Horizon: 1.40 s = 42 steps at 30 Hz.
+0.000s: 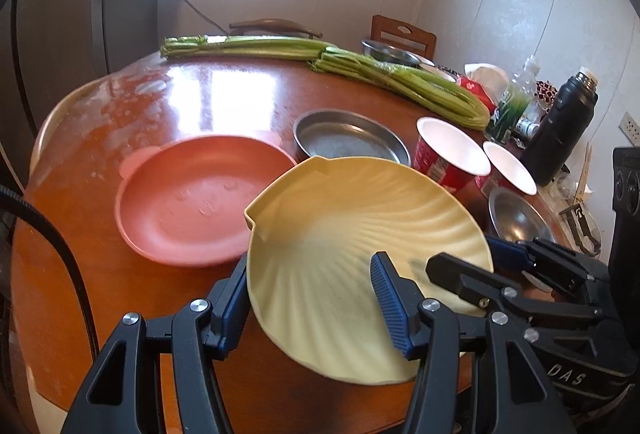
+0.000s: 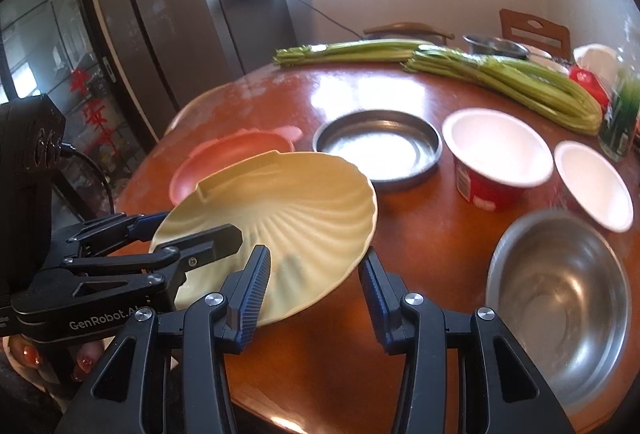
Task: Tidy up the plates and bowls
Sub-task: 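Lower the yellow shell plate onto the pink plate with the left gripper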
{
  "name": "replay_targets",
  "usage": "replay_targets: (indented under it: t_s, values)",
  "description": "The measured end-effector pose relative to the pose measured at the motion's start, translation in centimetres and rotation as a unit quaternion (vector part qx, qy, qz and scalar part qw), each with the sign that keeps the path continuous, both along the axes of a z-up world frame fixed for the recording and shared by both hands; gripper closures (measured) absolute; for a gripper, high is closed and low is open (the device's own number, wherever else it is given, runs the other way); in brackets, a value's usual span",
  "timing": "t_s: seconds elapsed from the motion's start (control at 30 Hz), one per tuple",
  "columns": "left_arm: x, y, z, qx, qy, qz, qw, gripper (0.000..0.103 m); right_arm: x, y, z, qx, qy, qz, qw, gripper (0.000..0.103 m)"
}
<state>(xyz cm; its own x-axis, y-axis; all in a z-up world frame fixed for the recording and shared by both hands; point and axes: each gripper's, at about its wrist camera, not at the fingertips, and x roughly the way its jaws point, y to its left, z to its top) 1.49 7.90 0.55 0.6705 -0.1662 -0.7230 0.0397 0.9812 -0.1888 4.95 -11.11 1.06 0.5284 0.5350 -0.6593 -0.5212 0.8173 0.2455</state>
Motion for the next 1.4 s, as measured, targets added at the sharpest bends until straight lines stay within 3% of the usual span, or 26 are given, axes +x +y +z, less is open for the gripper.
replay_targets:
  t_s: [0.3, 0.53, 0.9, 1.4]
  values:
    - [0.2, 3.1, 3.0, 0.017, -0.037, 0.028, 0.9988, 0.046, 1.2, 3.7, 3.7, 0.015, -0.04, 0.021, 0.999, 0.055]
    - [1.2, 5.5, 4.1, 0.03, -0.044, 0.047, 0.9975, 0.046, 3.0, 6.6, 4.5, 0.014, -0.038, 0.037, 0.999, 0.055]
    - [3.3, 9.0, 2.7, 0.021, -0.032, 0.067, 0.997, 0.046, 5.0, 9.9, 3.5, 0.012, -0.023, 0.045, 0.999, 0.055]
    - [4.9, 10.5, 0.0, 0.021, -0.007, 0.065, 0.9976, 0.046, 5.5, 11.4, 1.1, -0.003, -0.001, 0.046, 0.999, 0.055]
